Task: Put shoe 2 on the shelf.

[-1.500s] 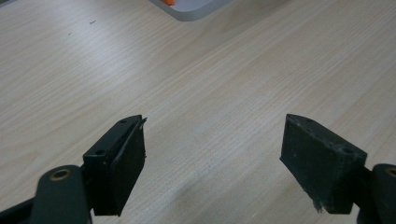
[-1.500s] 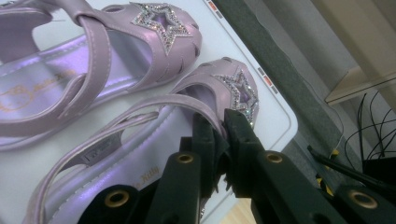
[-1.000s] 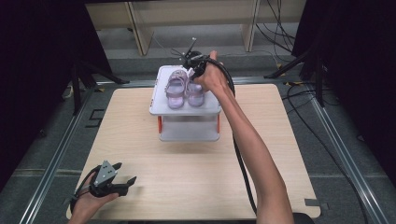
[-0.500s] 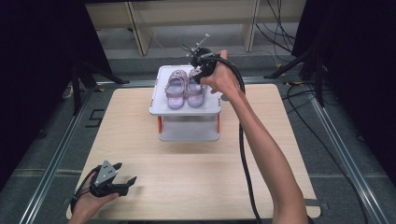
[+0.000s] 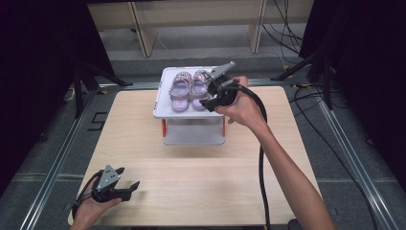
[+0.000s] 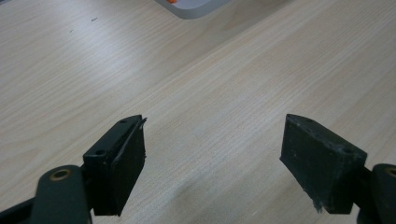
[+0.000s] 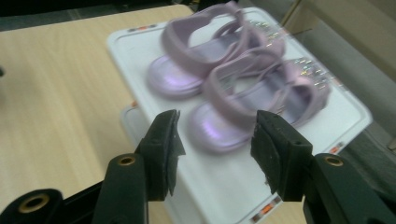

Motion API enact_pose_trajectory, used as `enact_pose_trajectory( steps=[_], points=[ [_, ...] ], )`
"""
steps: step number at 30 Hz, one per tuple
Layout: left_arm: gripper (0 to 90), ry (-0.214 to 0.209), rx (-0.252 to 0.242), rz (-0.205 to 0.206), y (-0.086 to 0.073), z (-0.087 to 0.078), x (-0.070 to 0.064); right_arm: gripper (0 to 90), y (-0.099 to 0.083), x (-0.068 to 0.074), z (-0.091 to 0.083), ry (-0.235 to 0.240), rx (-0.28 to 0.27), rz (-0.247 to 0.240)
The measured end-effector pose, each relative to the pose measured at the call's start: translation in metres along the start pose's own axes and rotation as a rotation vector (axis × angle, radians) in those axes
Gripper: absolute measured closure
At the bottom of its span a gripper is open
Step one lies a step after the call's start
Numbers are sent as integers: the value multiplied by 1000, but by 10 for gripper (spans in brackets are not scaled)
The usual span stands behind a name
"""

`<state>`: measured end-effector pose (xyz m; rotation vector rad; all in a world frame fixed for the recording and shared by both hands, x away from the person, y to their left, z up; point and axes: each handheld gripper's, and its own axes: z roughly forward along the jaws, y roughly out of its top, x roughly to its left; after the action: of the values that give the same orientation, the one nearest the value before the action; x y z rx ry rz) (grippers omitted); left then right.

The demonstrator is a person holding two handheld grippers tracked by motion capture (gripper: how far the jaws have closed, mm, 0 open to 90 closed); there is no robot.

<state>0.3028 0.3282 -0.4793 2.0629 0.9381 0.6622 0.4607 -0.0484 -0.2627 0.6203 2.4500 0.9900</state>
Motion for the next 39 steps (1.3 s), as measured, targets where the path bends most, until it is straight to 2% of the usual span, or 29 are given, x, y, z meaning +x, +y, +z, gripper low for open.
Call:
enact_pose_trajectory(
  steps=[4, 5, 6, 8, 9, 11, 13, 14, 17, 18, 19, 20, 21, 22, 23, 25, 26, 27, 28, 30, 32, 35, 38, 39],
  points=[
    [216, 0, 5, 1, 1, -1, 0, 505, -15, 13, -2, 29, -3, -18],
    [215, 0, 4, 12, 2, -1, 1, 505, -18, 19, -4, 35, 5, -2],
    [216, 1, 5, 3, 2, -1, 0, 505, -21, 22, -4, 37, -8, -26],
    [216, -1, 3, 0, 1, -1, 1, 504, -31, 34, -6, 55, -21, -28],
    [216, 3, -6, 4, 1, 0, 1, 504, -31, 34, -6, 55, -21, -28],
    [216, 2, 1, 7, 1, -1, 1, 501, -39, 44, -5, 58, -26, -35],
    [216, 3, 4, 2, 1, -1, 0, 500, -52, 58, -2, 34, -13, -55],
    [216, 5, 5, 6, 1, -1, 1, 500, -52, 58, -2, 34, -13, -55],
    [216, 1, 19, 17, 1, -1, 1, 495, -67, 67, 0, 29, -6, -54],
    [216, 2, 1, 18, 0, 1, 1, 493, -72, 69, 1, 24, -5, -61],
    [215, 4, 19, 18, 0, -1, 1, 491, -77, 72, 1, 15, 1, -59],
    [216, 5, 20, 2, -1, 0, 0, 488, -82, 74, 2, 3, 0, -64],
    [215, 5, 21, 18, 0, 0, 1, 487, -87, 76, 3, -10, -1, -67],
    [216, 8, 14, 6, -1, 0, 0, 487, -91, 77, 5, -14, -1, -75],
    [215, 10, 19, 18, -1, 0, 0, 487, -96, 79, 5, -7, 5, -59],
    [216, 6, 21, 16, -1, 0, 0, 486, -105, 80, 9, -3, 6, -78],
    [216, 6, 21, 3, -2, 0, -1, 486, -109, 81, 10, -7, 14, -69],
    [216, 2, 28, 48, -1, 1, 2, 485, -113, 82, 11, -2, 25, -70],
    [216, 5, 19, 13, -2, 0, 0, 484, -116, 83, 12, 3, 28, -66],
    [216, 8, 17, 5, -3, -1, -1, 482, -122, 84, 16, 1, 19, -67],
    [216, 8, 25, 23, -3, -2, 1, 477, -129, 87, 19, 1, 21, -54],
    [216, 6, 14, -3, -4, -3, -1, 471, -137, 89, 24, 8, 7, -39],
    [216, 9, 26, 19, -3, -4, 1, 468, -145, 92, 28, 25, 8, -31],
    [216, 12, 26, 12, -3, -5, 0, 468, -148, 93, 29, 26, 11, -27]
  ],
)
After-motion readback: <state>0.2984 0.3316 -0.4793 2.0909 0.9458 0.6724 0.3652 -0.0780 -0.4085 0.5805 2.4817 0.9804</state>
